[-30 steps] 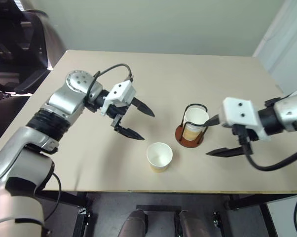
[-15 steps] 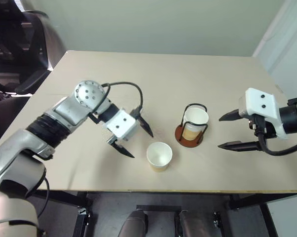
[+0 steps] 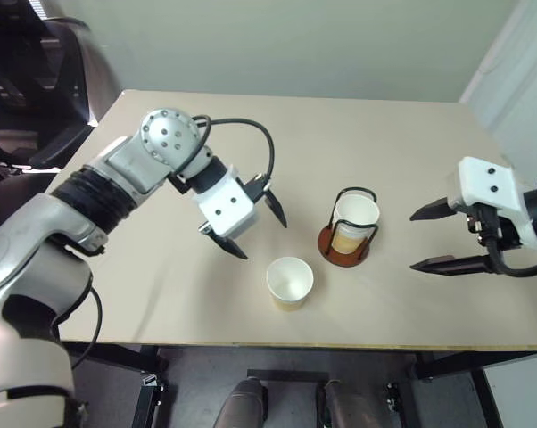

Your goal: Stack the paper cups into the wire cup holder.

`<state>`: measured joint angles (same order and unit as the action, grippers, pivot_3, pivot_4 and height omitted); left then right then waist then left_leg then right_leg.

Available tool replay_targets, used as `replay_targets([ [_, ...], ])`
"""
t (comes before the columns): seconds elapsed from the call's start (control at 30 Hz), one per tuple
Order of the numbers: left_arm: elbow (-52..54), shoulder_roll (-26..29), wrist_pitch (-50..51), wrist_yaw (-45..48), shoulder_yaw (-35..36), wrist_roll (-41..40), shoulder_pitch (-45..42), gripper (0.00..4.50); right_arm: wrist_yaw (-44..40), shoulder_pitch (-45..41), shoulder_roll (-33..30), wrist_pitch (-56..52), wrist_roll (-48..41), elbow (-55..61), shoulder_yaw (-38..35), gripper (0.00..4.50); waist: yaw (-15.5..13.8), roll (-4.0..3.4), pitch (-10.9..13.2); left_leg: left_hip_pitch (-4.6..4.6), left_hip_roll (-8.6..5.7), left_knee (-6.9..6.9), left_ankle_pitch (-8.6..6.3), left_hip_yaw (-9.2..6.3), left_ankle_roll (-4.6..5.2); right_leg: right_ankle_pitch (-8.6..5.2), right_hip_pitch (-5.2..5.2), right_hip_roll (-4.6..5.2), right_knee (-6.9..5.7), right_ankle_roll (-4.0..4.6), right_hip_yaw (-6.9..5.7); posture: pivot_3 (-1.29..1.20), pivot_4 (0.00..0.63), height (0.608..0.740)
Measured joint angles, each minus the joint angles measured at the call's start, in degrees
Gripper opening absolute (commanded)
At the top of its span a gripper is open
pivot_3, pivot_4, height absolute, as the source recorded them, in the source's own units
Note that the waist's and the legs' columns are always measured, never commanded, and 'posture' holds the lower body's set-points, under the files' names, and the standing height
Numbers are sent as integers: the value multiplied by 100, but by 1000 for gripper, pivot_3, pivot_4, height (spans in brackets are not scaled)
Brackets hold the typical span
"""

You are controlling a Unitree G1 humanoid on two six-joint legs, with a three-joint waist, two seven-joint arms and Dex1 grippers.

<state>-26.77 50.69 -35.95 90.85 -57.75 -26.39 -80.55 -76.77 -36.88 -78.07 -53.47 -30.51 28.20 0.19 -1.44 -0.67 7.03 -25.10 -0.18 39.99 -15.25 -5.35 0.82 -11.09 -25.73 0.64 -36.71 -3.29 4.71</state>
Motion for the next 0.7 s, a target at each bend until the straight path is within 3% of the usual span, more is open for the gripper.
replay_targets([
  [0.4,124,203,-542,1,-1370,-302,-685,4500,-446,-37,-443,51,-292,-375,-1,4119,-8,-2,1,-10,3,0,-9,0,6,0,2,-1,35,-6,1,0,150,740],
  [0.7,-105,-276,-1027,0,-1630,-274,-1086,4500,-644,-94,-703,70,-350,-571,-27,4119,-45,-3,2,-18,-2,3,-16,5,17,9,10,12,58,-21,-2,0,150,740],
])
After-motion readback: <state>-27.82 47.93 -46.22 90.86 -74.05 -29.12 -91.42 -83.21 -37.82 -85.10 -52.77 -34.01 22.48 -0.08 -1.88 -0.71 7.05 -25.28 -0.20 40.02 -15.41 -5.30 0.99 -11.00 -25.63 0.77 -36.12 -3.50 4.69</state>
